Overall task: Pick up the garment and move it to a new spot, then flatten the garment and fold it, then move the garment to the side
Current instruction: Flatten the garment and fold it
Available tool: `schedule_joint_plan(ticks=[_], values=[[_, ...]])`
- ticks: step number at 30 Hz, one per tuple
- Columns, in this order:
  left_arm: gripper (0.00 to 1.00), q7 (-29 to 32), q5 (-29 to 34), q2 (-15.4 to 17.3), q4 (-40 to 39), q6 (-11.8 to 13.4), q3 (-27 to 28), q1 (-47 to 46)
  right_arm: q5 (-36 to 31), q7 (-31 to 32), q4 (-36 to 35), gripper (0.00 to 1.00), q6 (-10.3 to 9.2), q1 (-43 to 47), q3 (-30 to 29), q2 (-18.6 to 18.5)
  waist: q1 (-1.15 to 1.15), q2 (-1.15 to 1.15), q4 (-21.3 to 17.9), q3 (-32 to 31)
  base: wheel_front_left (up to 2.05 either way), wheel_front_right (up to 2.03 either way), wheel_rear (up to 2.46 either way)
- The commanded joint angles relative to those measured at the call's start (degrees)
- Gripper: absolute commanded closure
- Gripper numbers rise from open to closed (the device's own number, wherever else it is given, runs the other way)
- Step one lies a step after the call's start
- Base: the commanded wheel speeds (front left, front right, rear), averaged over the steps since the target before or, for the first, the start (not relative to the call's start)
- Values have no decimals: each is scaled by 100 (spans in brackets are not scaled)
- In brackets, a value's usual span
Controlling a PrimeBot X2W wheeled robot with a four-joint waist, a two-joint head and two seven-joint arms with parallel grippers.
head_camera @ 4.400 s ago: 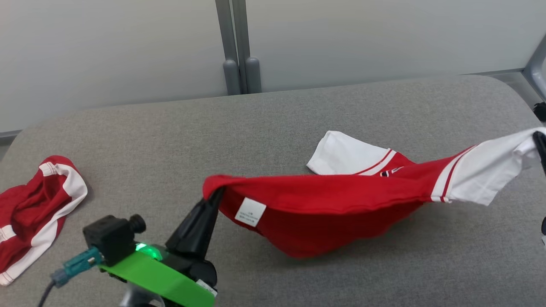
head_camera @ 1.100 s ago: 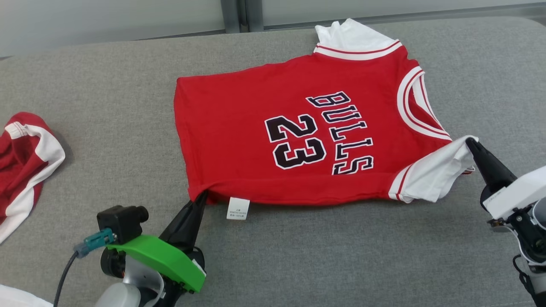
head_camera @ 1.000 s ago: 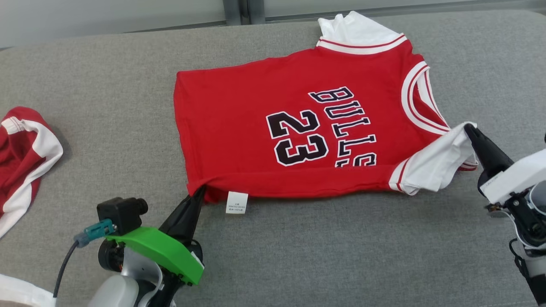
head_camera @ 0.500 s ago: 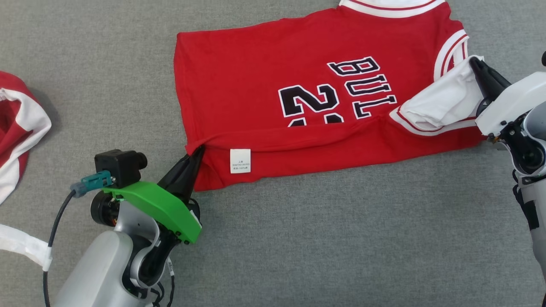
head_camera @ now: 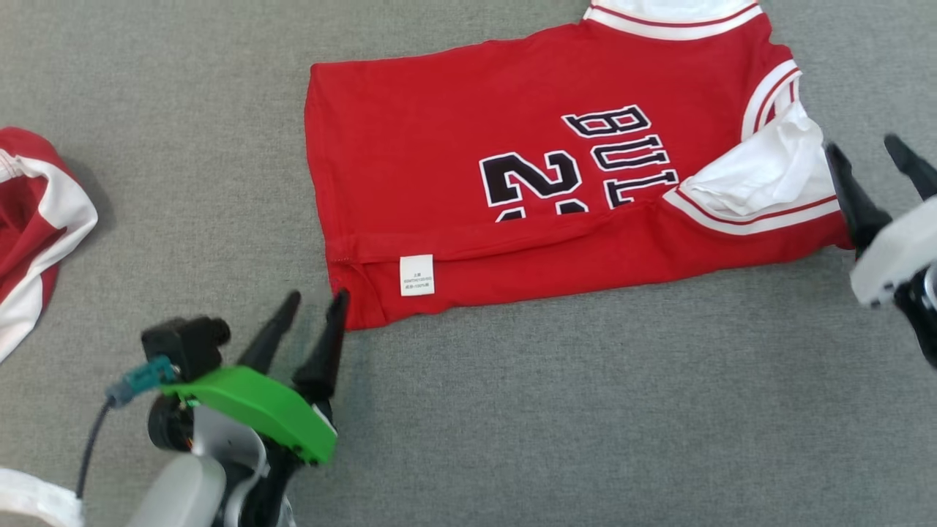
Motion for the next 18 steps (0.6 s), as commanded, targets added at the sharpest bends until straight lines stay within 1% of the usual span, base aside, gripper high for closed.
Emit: schedule_joint_plan(ticks=[1, 4, 6, 9, 12, 14, 18], values=[[0, 33, -88, -30, -56, 36, -34, 154, -82, 57, -116, 0, -4, 245, 64, -117, 0, 0, -68, -59, 0, 0, 0], [0, 39, -16, -35, -69, 71, -131, 299, -202, 207, -373, 0, -5, 667, 132, -324, 0, 0, -100, -10, 0, 0, 0], [0, 31, -84, -162, -40, 12, -196, 295, -130, 329, -450, 0, -5, 857, 101, -329, 0, 0, -100, 32, 0, 0, 0], [0, 57, -86, -189, 127, -34, -241, 183, -97, 513, -524, 0, -5, 1029, 179, -333, 0, 0, -99, 97, 0, 0, 0], [0, 69, -111, -218, 365, -97, -276, 92, -101, 576, -457, 0, -6, 974, 207, -271, 0, 0, -114, 147, 0, 0, 0], [0, 115, -176, -257, 505, -183, -313, 36, -79, 573, -353, 0, -6, 878, 218, -159, 0, 0, -105, 163, 0, 0, 0], [0, 133, -205, -343, 767, -346, -385, -169, -93, 537, -120, 0, -7, 674, 229, -104, 0, 0, -25, 159, 0, 0, 0]])
